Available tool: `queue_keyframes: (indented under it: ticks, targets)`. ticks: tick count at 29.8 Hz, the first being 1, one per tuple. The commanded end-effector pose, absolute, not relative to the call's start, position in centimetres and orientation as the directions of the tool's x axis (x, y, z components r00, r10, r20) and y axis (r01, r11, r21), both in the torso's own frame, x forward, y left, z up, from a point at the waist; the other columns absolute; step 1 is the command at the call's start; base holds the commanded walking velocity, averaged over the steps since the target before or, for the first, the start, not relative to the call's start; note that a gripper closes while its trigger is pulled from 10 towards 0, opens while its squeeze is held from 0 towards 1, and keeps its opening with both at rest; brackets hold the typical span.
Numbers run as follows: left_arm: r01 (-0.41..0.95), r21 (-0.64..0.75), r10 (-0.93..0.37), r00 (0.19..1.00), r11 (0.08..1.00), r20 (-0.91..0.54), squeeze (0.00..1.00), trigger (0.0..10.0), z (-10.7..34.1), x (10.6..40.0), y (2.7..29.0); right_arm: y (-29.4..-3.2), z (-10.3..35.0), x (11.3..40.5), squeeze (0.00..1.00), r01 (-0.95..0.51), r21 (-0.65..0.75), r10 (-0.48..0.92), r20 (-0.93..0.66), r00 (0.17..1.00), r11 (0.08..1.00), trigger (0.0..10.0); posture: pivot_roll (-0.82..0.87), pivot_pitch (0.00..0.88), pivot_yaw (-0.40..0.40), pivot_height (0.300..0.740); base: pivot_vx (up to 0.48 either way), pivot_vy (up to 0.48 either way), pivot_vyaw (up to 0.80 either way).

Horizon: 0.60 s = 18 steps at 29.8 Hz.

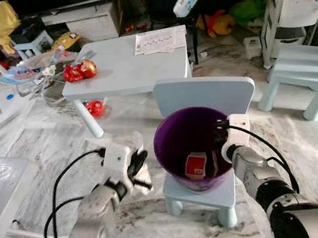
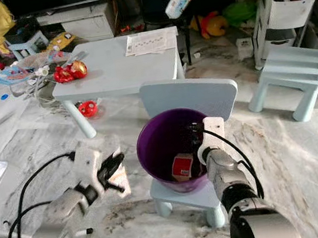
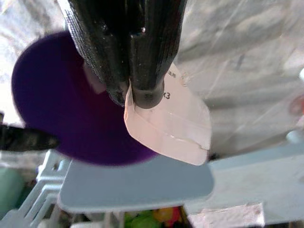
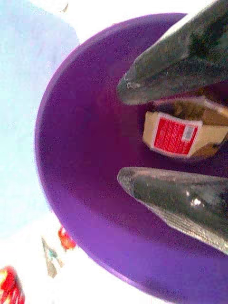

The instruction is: Picking trash to rubbish bin

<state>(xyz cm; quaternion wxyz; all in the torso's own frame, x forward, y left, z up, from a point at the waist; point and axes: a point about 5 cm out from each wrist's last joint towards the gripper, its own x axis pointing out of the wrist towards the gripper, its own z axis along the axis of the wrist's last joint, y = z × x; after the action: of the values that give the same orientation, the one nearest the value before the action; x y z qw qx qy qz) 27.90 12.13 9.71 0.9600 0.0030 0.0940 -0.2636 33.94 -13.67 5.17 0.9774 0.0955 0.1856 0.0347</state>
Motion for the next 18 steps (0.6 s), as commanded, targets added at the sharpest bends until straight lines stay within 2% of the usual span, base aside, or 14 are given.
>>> queue_keyframes:
  ticks: [1, 2, 3, 7, 8, 9, 12, 17, 18]
  targets:
    - [0.507, -0.040, -0.504, 0.841, 0.861, -0.198, 0.00, 10.0, 9.1, 28.2, 12.1, -12.8, 5.0, 33.3, 1.00, -0.095, 0.220, 0.172, -0.365, 0.915, 0.971, 10.0, -0.05, 0.129, 0.130, 0.740, 0.000, 0.000, 0.00]
    - [0.515, -0.092, -0.523, 0.831, 0.852, -0.191, 0.00, 10.0, 8.7, 29.6, 10.5, -12.3, 5.3, 31.2, 1.00, -0.230, 0.224, 0.301, -0.368, 0.880, 0.947, 10.0, -0.11, 0.134, 0.144, 0.740, 0.000, 0.000, 0.00]
    - [0.515, -0.092, -0.523, 0.831, 0.852, -0.191, 0.00, 10.0, 8.7, 29.6, 10.5, -12.3, 5.3, 31.2, 1.00, -0.230, 0.224, 0.301, -0.368, 0.880, 0.947, 10.0, -0.11, 0.134, 0.144, 0.740, 0.000, 0.000, 0.00]
    - [0.548, -0.166, -0.572, 0.795, 0.820, -0.201, 0.00, 10.0, 7.8, 31.0, 7.4, -12.2, 5.6, 26.7, 1.00, -0.415, 0.237, 0.478, -0.432, 0.765, 0.879, 10.0, -0.20, 0.142, 0.164, 0.740, 0.000, 0.000, 0.00]
    - [0.569, -0.167, -0.593, 0.779, 0.805, -0.205, 0.00, 10.0, 7.6, 31.3, 6.5, -12.5, 5.8, 25.5, 0.17, -0.459, 0.228, 0.512, -0.444, 0.736, 0.858, 10.0, -0.23, 0.147, 0.172, 0.740, 0.000, 0.000, 0.00]
    - [0.597, -0.166, -0.620, 0.756, 0.785, -0.211, 0.00, 10.0, 7.3, 31.5, 5.2, -12.9, 6.2, 24.2, 0.00, -0.496, 0.242, 0.549, -0.454, 0.702, 0.834, 10.0, -0.24, 0.148, 0.175, 0.740, 0.000, 0.000, 0.00]
    - [0.608, -0.194, -0.638, 0.740, 0.770, -0.212, 0.00, 10.0, 7.2, 31.7, 3.9, -13.4, 6.7, 23.1, 0.00, -0.491, 0.285, 0.567, -0.462, 0.682, 0.823, 10.0, -0.28, 0.151, 0.183, 0.740, 0.000, 0.000, 0.00]
    - [0.592, -0.266, -0.647, 0.727, 0.761, -0.230, 0.00, 10.0, 6.4, 31.8, 1.6, -14.7, 7.8, 20.8, 0.00, -0.464, 0.251, 0.522, -0.533, 0.666, 0.849, 10.0, -0.37, 0.168, 0.195, 0.740, 0.000, 0.000, 0.00]
    - [0.591, -0.271, -0.647, 0.728, 0.760, -0.226, 0.48, 10.0, 6.3, 31.8, 1.4, -14.8, 7.9, 20.7, 0.00, -0.461, 0.247, 0.516, -0.537, 0.667, 0.852, 10.0, -0.37, 0.168, 0.195, 0.740, 0.000, 0.000, 0.00]
